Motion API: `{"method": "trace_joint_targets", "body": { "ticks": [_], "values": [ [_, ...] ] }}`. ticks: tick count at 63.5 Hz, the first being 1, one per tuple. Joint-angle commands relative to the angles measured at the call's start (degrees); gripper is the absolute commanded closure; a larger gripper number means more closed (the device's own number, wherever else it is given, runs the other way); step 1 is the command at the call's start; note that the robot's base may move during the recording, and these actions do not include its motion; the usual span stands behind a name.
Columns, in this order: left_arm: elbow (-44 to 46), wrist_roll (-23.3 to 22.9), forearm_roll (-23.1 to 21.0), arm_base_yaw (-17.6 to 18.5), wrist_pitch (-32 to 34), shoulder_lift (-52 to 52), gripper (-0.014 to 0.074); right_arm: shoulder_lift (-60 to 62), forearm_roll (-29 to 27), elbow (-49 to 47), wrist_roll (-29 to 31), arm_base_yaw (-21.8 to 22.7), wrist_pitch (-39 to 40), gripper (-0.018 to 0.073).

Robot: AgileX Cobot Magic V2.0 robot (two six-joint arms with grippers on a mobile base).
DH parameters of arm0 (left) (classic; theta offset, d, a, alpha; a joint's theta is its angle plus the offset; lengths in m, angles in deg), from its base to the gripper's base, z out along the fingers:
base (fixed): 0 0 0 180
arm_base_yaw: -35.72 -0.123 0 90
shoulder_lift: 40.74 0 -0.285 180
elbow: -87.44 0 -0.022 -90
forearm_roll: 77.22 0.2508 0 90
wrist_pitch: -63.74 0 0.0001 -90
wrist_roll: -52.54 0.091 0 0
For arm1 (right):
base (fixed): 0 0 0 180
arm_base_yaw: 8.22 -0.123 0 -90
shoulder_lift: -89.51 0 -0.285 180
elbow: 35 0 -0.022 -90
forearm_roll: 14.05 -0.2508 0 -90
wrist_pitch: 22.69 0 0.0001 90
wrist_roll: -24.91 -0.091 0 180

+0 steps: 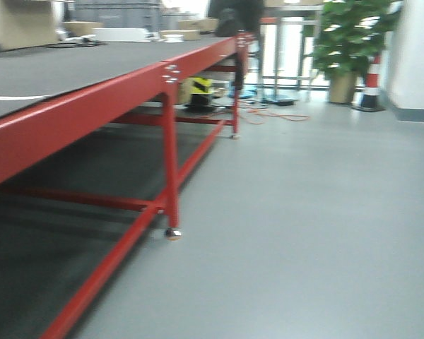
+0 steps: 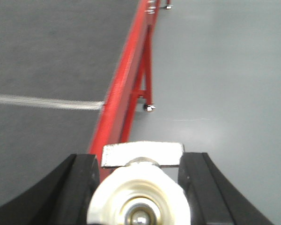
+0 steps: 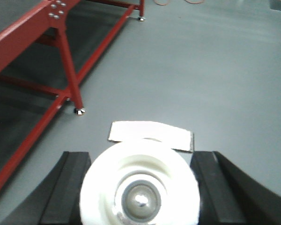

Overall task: Place valve from conveyor to right shelf box
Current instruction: 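Drive the base away from the conveyor holding both valves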

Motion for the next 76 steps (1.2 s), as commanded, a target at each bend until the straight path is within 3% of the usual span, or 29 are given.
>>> {"method": "trace_joint_targets", "body": {
  "ticks": [1, 76],
  "values": [
    [0.8, -0.2, -0.2, 0.3, 3.2, -0.4, 0.0708, 1.0, 0.7, -1.1, 0.0, 0.2, 4.0, 0.0711],
    [0.8, -0.2, -0.2, 0.3, 3.2, -0.4, 0.0708, 1.0, 0.7, -1.1, 0.0, 0.2, 4.0, 0.0711]
  ]
}}
